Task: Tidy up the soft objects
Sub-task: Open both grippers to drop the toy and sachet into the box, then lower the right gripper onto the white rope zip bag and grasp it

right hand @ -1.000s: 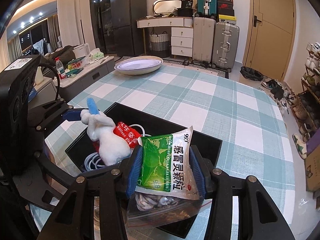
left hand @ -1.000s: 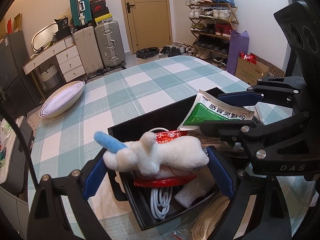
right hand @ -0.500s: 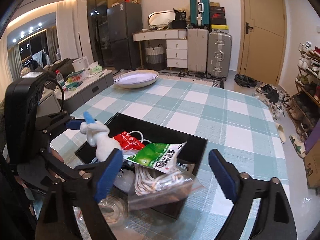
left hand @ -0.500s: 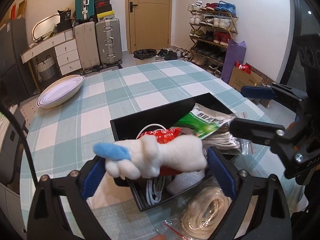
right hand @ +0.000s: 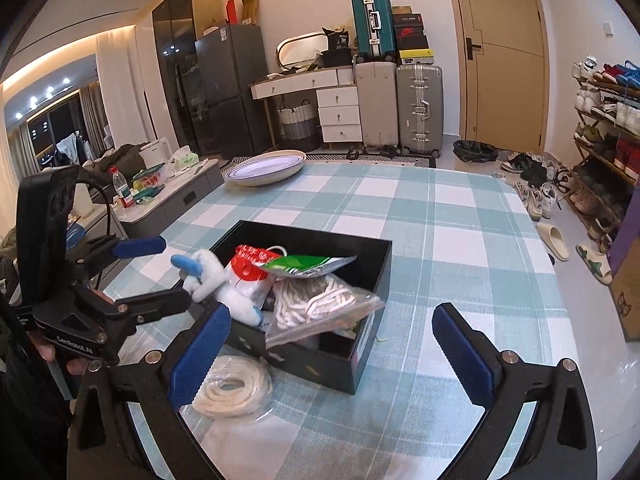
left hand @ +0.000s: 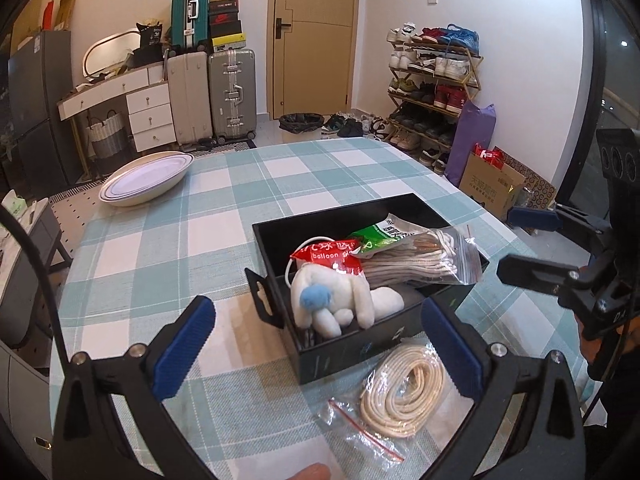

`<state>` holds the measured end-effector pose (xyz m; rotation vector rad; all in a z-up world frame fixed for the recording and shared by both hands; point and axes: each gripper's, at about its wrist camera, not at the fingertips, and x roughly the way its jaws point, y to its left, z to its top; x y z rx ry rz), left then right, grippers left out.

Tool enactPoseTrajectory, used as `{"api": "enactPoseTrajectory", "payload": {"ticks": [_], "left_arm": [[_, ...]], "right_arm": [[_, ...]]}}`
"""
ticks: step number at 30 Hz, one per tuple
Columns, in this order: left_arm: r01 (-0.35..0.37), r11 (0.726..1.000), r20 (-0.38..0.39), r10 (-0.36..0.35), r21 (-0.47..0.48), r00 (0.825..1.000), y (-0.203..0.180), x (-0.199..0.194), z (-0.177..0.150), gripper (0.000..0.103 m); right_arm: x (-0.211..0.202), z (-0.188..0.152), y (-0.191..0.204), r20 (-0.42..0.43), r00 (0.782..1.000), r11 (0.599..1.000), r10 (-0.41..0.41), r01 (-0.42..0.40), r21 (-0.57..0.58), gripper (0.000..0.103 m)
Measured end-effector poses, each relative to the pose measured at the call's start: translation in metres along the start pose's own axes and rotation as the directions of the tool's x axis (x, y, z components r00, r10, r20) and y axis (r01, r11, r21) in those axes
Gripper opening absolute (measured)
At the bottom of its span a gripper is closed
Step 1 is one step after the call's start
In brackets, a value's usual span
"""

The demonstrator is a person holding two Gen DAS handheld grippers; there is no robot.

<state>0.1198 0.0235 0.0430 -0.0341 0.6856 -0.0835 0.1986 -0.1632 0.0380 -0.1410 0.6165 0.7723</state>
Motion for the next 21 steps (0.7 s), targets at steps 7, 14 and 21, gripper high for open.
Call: {"api": "enactPoseTrajectory", "payload": {"ticks": [7, 14, 21], "left_arm": [[-0.024, 0.999, 0.013, 0.024, -0.029, 1.000, 0.009, -0.013, -0.014, 0.103], [-0.047, 0.999, 0.019, 0.047, -0.021, 0.999, 0.018, -0.029, -0.032, 0.103], [-0.064, 0.998, 0.034, 0.065, -0.015, 0.997, 0.024, -0.047, -0.047, 0.103]], "right_arm": [[0.000, -0.015, 0.015, -0.042, 0.999, 0.999, 0.007, -0.008, -0.036, 0.103], [-0.005, -0.023, 0.020, -0.042, 0.999, 0.999, 0.015, -0.016, -0.032, 0.103], [-0.009, -0.036, 0.021, -0.062, 0.998, 0.999, 0.020, -0.023, -0.036, 0.103]]}}
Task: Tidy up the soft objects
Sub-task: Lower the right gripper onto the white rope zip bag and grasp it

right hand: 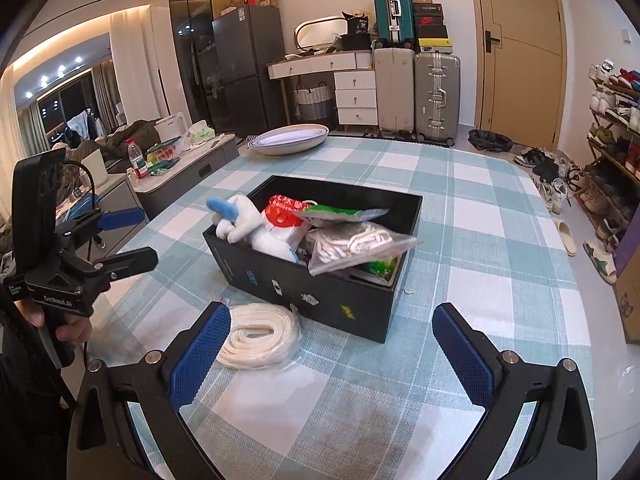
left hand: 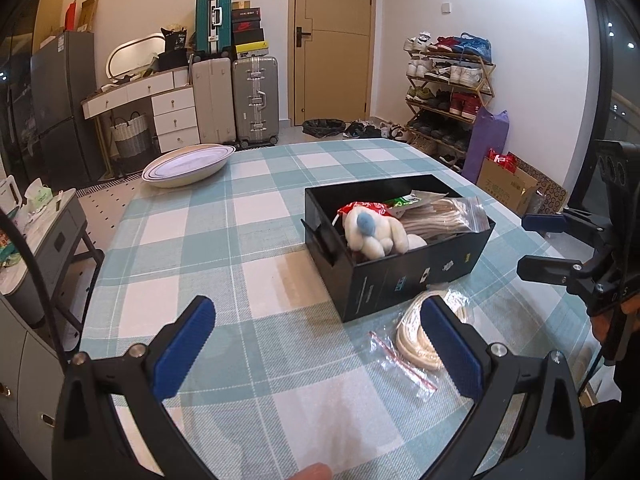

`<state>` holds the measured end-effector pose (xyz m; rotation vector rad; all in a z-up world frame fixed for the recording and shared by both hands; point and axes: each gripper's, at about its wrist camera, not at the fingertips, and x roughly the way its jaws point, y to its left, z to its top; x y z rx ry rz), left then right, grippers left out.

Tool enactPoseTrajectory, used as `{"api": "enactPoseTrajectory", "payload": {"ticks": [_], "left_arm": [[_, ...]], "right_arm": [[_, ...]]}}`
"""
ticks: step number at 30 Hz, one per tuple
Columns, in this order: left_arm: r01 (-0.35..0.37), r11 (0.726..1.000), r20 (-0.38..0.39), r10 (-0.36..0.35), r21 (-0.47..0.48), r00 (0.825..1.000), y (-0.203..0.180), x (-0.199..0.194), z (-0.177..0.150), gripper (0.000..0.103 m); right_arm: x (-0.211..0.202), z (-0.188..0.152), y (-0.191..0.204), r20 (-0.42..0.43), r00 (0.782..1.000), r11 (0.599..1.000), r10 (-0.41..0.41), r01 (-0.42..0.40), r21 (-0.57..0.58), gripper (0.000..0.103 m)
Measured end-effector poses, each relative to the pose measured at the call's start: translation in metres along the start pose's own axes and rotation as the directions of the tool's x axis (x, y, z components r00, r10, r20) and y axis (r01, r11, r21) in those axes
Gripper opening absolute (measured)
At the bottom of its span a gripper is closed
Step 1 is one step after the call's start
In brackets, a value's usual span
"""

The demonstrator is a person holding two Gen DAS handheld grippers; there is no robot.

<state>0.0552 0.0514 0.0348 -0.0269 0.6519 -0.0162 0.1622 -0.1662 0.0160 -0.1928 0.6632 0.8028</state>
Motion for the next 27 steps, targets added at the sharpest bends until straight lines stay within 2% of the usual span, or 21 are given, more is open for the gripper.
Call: {"api": "enactPoseTrajectory", "payload": {"ticks": [6, 13, 18, 22, 27], "left_arm": [[-0.001, 1.000, -0.005, 0.001, 0.025, 1.000, -0.002, -0.001, -0.008, 0.103], [-0.029, 0.999, -0.055, 0.031, 0.035, 0.998, -0.009, 0.016, -0.014, 0.103], [-0.059, 0.997, -0.094, 0.063, 0.043, 0.994, -0.010, 0.028, -0.018, 0.103], [-0.038, 0.999, -0.108, 0.041, 0.038, 0.993, -0.010, 0.031, -0.019, 0.103], [-0.044, 0.998, -0.112, 0.048, 0.036, 0.992, -0.007, 0.032, -0.020, 0.103]], "right_arm": [[0.014, -0.007, 0.001, -0.048, 0.999, 1.000, 0.012, -0.010, 0.025, 0.103], [0.040, -0.011, 0.016, -0.117, 0.992, 0.998, 0.041, -0.036, 0.045, 0.103], [0.057, -0.011, 0.034, -0.158, 0.986, 0.998, 0.059, -0.058, 0.008, 0.103], [0.071, -0.013, 0.050, -0.196, 0.978, 0.997, 0.065, -0.070, -0.019, 0.103], [0.084, -0.015, 0.065, -0.228, 0.972, 0.997, 0.047, -0.061, -0.055, 0.103]]}}
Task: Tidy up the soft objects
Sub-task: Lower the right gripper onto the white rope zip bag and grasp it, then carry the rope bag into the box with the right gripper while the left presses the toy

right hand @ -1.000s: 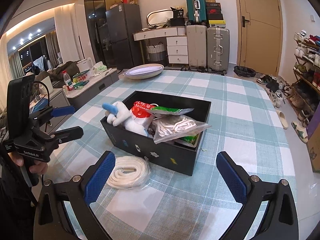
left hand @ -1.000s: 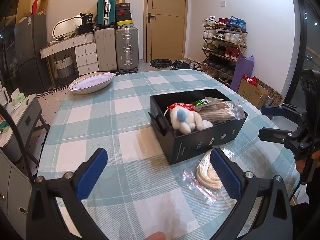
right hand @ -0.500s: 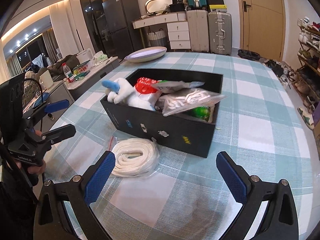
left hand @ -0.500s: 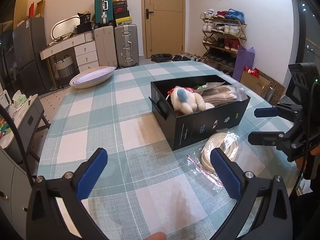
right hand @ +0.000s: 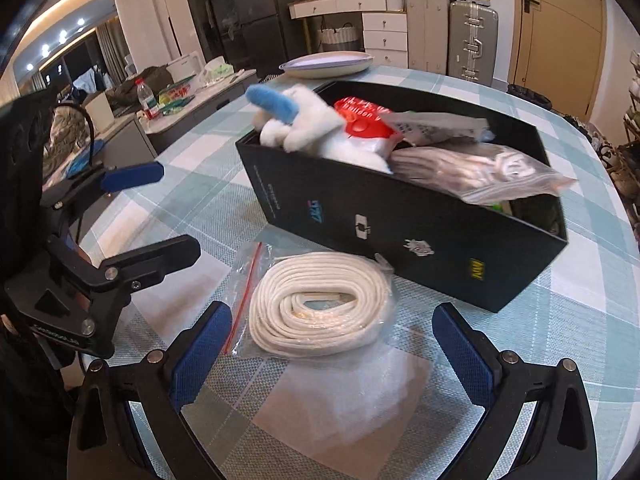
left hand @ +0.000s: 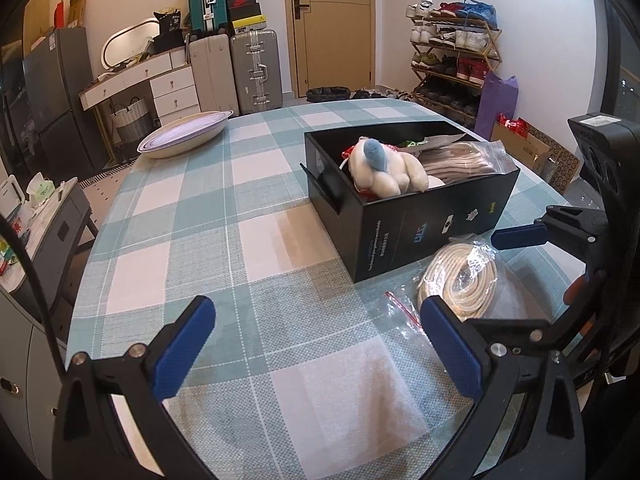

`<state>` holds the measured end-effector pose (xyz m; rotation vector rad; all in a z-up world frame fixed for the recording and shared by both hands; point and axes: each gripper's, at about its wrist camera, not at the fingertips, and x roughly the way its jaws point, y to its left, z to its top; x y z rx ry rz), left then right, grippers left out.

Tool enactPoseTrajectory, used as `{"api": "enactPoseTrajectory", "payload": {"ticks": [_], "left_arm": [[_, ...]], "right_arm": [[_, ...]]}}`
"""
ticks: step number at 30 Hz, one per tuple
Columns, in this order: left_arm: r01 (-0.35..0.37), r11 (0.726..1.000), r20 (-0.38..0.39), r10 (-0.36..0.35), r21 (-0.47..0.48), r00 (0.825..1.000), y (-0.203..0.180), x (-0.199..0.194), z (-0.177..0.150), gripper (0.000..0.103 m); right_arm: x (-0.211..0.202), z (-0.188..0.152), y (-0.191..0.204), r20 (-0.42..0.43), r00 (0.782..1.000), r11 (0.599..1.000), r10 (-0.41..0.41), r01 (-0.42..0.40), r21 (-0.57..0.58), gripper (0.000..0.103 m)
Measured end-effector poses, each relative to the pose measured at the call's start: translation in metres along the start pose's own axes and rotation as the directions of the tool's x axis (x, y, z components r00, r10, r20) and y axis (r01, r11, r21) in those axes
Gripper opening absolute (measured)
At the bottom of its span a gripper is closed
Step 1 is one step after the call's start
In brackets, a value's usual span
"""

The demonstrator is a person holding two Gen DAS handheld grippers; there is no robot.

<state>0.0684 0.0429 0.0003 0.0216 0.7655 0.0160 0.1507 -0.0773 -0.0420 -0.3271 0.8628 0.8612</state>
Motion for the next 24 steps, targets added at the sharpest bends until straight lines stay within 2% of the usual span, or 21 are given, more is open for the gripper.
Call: {"api": "enactPoseTrajectory", "payload": {"ticks": [12, 17, 21, 23, 24], "left_arm": [[0.020, 0.999, 0.008, -0.020, -0.033, 1.000, 0.008, -0.002, 0.001, 0.102], [0.024, 0.999, 0.014, -0.024, -0.037, 1.000, 0.009, -0.003, 0.002, 0.101], [0.029, 0.999, 0.024, -0.028, -0.038, 0.999, 0.009, -0.005, 0.003, 0.094], [0.030, 0.999, 0.026, -0.030, -0.034, 0.999, 0.008, -0.005, 0.002, 0.086], [0.031, 0.999, 0.025, -0.030, -0.033, 0.999, 0.008, -0.004, 0.003, 0.079]], "right_arm": [[0.023, 0.004, 0.020, -0.051, 0.997, 0.995, -0.064, 0.060, -0.074, 0.101], [0.026, 0.002, 0.024, -0.050, 0.997, 0.995, -0.052, 0.048, -0.083, 0.089], [0.021, 0.000, 0.020, -0.035, 0.998, 0.996, -0.043, 0.040, -0.077, 0.072], [0.017, -0.003, 0.015, -0.034, 0.999, 0.996, -0.035, 0.032, -0.079, 0.069], [0.016, -0.003, 0.015, -0.032, 0.999, 0.996, -0.033, 0.030, -0.084, 0.066]]}}
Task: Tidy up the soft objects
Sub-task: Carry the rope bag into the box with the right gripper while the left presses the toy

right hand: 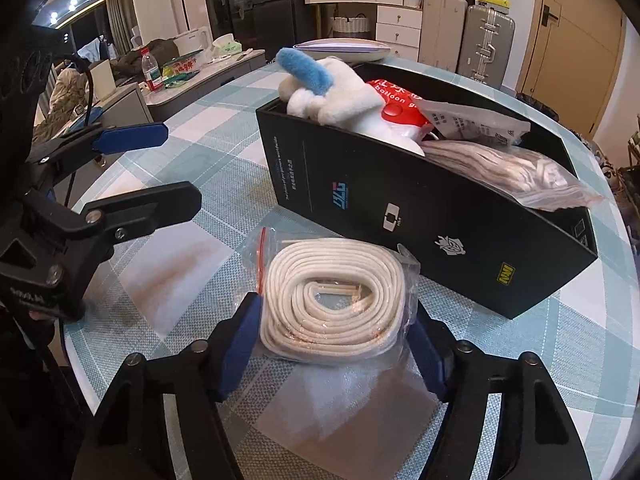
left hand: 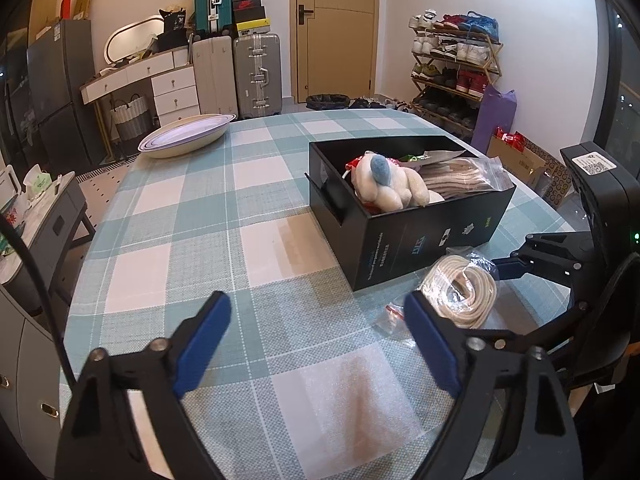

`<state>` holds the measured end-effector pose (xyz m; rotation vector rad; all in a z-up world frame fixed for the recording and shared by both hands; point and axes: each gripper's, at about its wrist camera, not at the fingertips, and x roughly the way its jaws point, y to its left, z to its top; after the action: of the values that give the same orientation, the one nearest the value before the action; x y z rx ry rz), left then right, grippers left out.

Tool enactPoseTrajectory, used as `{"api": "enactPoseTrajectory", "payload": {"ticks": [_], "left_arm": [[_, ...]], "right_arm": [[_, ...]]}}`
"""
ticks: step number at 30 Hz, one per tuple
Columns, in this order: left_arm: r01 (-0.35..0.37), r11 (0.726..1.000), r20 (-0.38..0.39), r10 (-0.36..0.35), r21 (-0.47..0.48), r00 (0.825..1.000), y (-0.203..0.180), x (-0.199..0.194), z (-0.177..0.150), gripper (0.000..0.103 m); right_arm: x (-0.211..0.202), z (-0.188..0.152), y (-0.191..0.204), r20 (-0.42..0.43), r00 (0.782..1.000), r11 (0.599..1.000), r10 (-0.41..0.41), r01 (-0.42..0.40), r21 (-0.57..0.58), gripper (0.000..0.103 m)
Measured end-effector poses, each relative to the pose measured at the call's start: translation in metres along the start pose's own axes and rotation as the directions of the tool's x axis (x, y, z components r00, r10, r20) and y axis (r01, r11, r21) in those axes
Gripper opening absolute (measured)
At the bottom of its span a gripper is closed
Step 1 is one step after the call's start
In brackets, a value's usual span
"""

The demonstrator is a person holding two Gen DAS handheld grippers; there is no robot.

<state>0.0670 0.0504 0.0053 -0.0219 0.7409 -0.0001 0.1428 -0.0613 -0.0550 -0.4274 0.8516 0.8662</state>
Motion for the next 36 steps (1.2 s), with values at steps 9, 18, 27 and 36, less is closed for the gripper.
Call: {"api": "enactPoseTrajectory", "payload": {"ticks": [9, 18, 27, 36], "left_arm": [[0.056, 0.998, -0.006, -0.056, 0.001, 0.998, -0.004, 0.000, -0.001, 0.031], [0.082, 0.996, 0.015, -0.083, 0.027, 0.996, -0.016, -0.004, 0.004, 0.024], [0.102, 0.994, 0.058, -0.103, 0.033, 0.993, -0.026, -0.013, 0.019, 0.023], [0.108, 0.994, 0.102, -0.110, 0.029, 0.989, -0.033, -0.015, 0.042, 0.023]], "right_arm": [[-0.013, -0.010, -0.011, 0.018, 0.999, 0.999, 0.039, -0.039, 0.009, 0.055], [-0.042, -0.024, -0.027, 0.083, 0.996, 0.998, 0.041, -0.045, 0.045, 0.055], [-0.091, -0.022, -0.035, 0.211, 0.977, 0.998, 0.011, -0.023, 0.053, 0.055], [-0.124, -0.002, -0.052, 0.320, 0.946, 0.995, -0.050, 0.020, 0.095, 0.055]]}}
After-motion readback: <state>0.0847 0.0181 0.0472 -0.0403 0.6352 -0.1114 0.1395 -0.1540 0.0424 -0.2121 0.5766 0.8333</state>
